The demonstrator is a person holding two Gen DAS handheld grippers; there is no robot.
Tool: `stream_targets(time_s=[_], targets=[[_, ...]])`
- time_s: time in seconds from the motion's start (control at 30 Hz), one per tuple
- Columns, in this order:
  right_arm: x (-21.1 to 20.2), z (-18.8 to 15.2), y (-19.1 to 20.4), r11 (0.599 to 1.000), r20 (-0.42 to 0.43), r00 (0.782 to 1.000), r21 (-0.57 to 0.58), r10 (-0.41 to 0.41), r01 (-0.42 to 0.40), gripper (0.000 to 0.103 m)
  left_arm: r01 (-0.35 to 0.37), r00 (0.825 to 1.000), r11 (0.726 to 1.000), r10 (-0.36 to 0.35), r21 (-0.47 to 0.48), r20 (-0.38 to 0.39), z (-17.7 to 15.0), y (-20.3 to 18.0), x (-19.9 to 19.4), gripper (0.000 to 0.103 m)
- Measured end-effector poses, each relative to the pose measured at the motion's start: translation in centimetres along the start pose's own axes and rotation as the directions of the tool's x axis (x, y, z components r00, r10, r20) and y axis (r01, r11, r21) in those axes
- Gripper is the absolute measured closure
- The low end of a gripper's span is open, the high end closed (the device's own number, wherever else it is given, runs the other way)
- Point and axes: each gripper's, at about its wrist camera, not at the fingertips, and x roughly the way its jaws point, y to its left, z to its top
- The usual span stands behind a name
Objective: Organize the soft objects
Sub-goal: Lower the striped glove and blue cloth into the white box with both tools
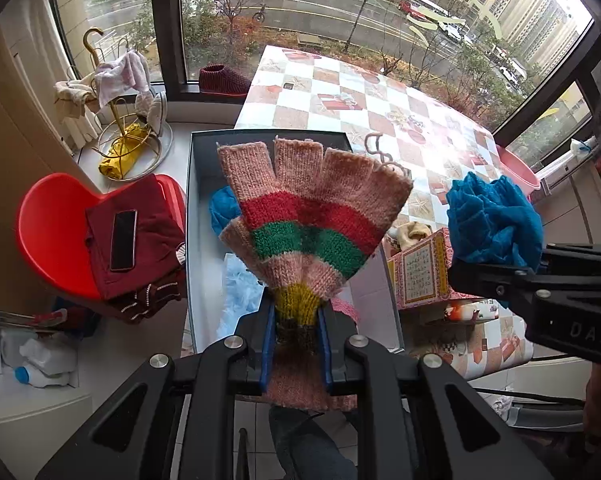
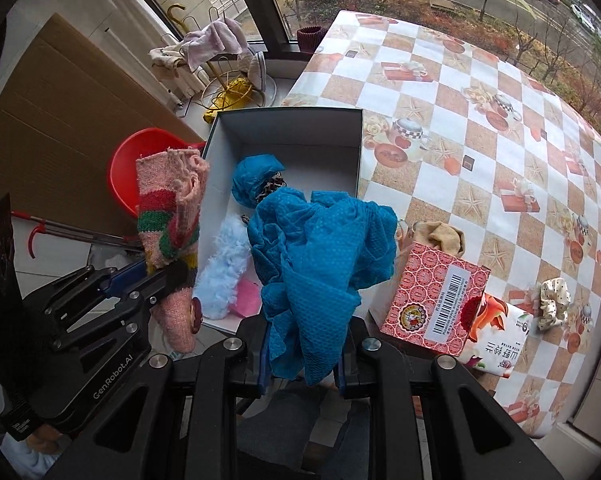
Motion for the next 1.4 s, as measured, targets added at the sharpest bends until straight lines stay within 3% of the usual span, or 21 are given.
stream_targets(time_s=[0.4, 0.9, 1.4], targets=[[2.7, 0.8, 1.0, 1.0, -0.057, 0.998, -0.007, 0.009, -0.01, 0.079, -0.022, 0.999, 0.999, 0.021, -0.026, -0.045, -0.6, 1.5, 2.0, 0.083], [5.6, 3.2, -0.1, 0.997, -0.098, 0.994, 0.072, 0.046, -0.039, 0.079, -0.055, 0.995, 0.996, 0.049, -0.063, -0.088, 0.8, 3.3, 5.0, 0.083], [8.4, 3.5, 0.6, 0.998, -0.164, 0.985, 0.047, 0.045, -0.038, 0.079, -0.046, 0.983, 0.997, 0.033, -0.066, -0.183, -1.8, 2.6, 7.5, 0.082]])
